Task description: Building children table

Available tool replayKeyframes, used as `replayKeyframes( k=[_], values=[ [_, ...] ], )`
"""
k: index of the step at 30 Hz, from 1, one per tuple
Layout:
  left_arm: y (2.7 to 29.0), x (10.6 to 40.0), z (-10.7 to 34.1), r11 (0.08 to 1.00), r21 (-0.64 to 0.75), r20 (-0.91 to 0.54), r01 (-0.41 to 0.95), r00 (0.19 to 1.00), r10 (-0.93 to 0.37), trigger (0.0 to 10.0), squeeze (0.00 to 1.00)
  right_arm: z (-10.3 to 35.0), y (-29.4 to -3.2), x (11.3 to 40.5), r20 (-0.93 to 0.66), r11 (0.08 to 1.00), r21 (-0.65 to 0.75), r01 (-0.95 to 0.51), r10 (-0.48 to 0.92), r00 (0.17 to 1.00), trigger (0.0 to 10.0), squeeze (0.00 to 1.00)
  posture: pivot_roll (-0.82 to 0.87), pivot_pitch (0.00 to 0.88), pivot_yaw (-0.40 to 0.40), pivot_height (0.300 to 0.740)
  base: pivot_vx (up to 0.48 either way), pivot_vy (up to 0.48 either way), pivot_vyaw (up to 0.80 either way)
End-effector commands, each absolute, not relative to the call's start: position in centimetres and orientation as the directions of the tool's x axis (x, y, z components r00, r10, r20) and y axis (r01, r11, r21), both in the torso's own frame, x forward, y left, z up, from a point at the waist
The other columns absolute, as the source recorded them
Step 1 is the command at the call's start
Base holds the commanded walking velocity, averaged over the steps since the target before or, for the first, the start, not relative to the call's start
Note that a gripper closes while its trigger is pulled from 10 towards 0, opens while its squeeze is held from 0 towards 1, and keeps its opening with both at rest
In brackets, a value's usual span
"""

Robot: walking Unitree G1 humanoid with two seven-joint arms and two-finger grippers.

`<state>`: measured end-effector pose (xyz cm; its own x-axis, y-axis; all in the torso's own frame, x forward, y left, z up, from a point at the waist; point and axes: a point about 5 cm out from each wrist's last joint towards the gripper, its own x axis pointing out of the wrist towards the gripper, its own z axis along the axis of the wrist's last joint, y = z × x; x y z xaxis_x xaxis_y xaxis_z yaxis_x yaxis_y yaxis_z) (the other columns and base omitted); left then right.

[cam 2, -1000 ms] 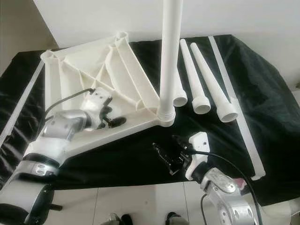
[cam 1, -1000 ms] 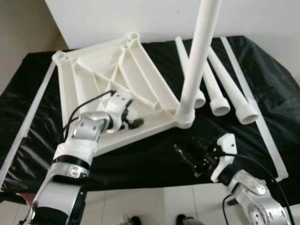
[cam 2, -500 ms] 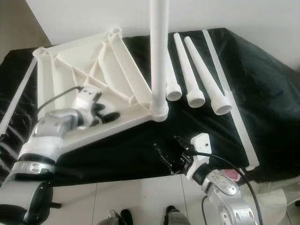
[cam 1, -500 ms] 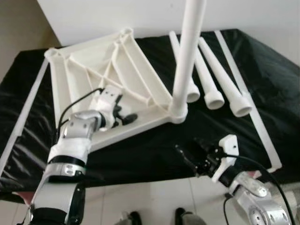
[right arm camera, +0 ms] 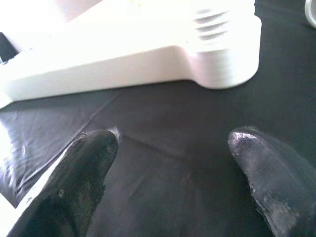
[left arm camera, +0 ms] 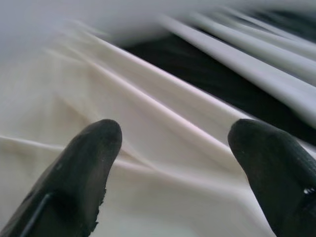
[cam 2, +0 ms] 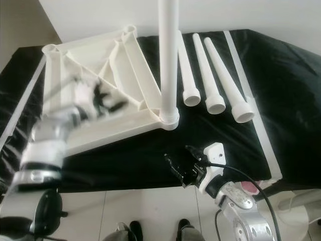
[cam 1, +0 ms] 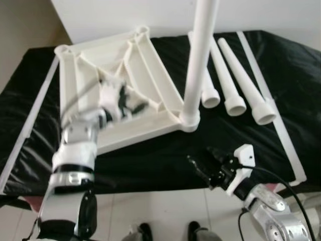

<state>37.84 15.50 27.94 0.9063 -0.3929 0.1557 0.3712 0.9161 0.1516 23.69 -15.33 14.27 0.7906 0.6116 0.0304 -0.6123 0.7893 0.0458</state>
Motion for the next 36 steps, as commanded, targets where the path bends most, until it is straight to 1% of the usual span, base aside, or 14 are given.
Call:
replayKeyframes(
  k=[1, 2, 3, 4, 8, 10, 12, 15, 16, 21, 23, 26, 36],
  values=[
    [15.7, 37.6, 27.4, 0.918, 0.113, 0.170, 0.380, 0.903, -0.395, 10.0, 0.00, 13.9, -15.3, 23.4, 0.021, 0.784, 0.062, -0.618, 0.618, 0.786, 10.0, 0.00, -0.17, 0.187, 0.107, 0.740, 0.000, 0.000, 0.00],
    [15.7, 37.6, 27.4, 0.918, 0.113, 0.170, 0.380, 0.903, -0.395, 10.0, 0.00, 13.9, -15.3, 23.4, 0.021, 0.784, 0.062, -0.618, 0.618, 0.786, 10.0, 0.00, -0.17, 0.187, 0.107, 0.740, 0.000, 0.000, 0.00],
    [15.6, 37.3, 28.0, 0.901, 0.106, 0.209, 0.421, 0.876, -0.434, 10.0, 0.00, 13.9, -15.3, 23.4, 0.020, 0.783, 0.062, -0.619, 0.619, 0.785, 10.0, 0.00, -0.17, 0.188, 0.107, 0.740, 0.000, 0.000, 0.00],
    [15.6, 37.2, 28.3, 0.897, 0.100, 0.223, 0.431, 0.869, -0.443, 10.0, 0.00, 13.9, -15.3, 23.3, 0.020, 0.783, 0.062, -0.619, 0.619, 0.785, 10.0, 0.00, -0.17, 0.188, 0.107, 0.740, 0.000, 0.000, 0.00],
    [15.6, 37.2, 28.4, 0.894, 0.093, 0.240, 0.438, 0.862, -0.447, 10.0, 0.00, 13.9, -15.3, 23.3, 0.020, 0.782, 0.061, -0.620, 0.620, 0.785, 10.0, 0.00, -0.17, 0.187, 0.106, 0.740, 0.000, 0.000, 0.00],
    [15.6, 37.0, 28.8, 0.891, 0.078, 0.266, 0.447, 0.852, -0.451, 10.0, 0.00, 13.9, -15.3, 23.3, 0.020, 0.782, 0.062, -0.620, 0.620, 0.784, 10.0, 0.00, -0.17, 0.187, 0.106, 0.740, 0.000, 0.000, 0.00],
    [15.8, 36.7, 29.6, 0.888, 0.035, 0.317, 0.459, 0.838, -0.445, 10.0, 0.00, 14.0, -15.3, 23.3, 0.023, 0.780, 0.061, -0.622, 0.622, 0.783, 10.0, 0.00, -0.17, 0.183, 0.102, 0.740, 0.000, 0.000, 0.00],
    [15.8, 36.6, 29.9, 0.886, 0.018, 0.335, 0.464, 0.832, -0.442, 10.0, 0.00, 14.0, -15.3, 23.3, 0.024, 0.780, 0.061, -0.623, 0.623, 0.782, 10.0, 0.00, -0.17, 0.183, 0.102, 0.740, 0.000, 0.000, 0.00],
    [15.9, 36.4, 30.1, 0.876, 0.010, 0.350, 0.482, 0.819, -0.455, 10.0, 0.00, 14.0, -15.3, 23.3, 0.025, 0.778, 0.062, -0.625, 0.625, 0.780, 10.0, 0.00, -0.17, 0.179, 0.099, 0.740, 0.000, 0.000, 0.00],
    [15.9, 36.0, 30.3, 0.850, 0.013, 0.366, 0.527, 0.789, -0.494, 10.0, 0.00, 14.1, -15.3, 23.4, 0.027, 0.776, 0.061, -0.627, 0.627, 0.779, 10.0, 0.00, -0.17, 0.176, 0.095, 0.740, 0.000, 0.000, 0.00],
    [15.8, 35.7, 30.1, 0.839, 0.049, 0.358, 0.543, 0.774, -0.522, 10.0, 0.00, 14.1, -15.3, 23.4, 0.028, 0.776, 0.060, -0.628, 0.628, 0.778, 10.0, 0.00, -0.17, 0.175, 0.094, 0.740, 0.000, 0.000, 0.00],
    [15.7, 35.8, 29.7, 0.840, 0.065, 0.347, 0.539, 0.777, -0.525, 10.0, 0.00, 14.2, -15.4, 23.5, 0.029, 0.777, 0.060, -0.627, 0.626, 0.779, 10.0, 0.00, -0.17, 0.172, 0.093, 0.740, 0.000, 0.000, 0.00],
    [16.1, 35.8, 29.7, 0.852, 0.046, 0.352, 0.522, 0.789, -0.503, 10.0, 0.00, 14.4, -15.5, 23.7, 0.041, 0.783, 0.064, -0.619, 0.618, 0.785, 10.0, 0.00, -0.17, 0.170, 0.091, 0.740, 0.000, 0.000, 0.00]
  ],
)
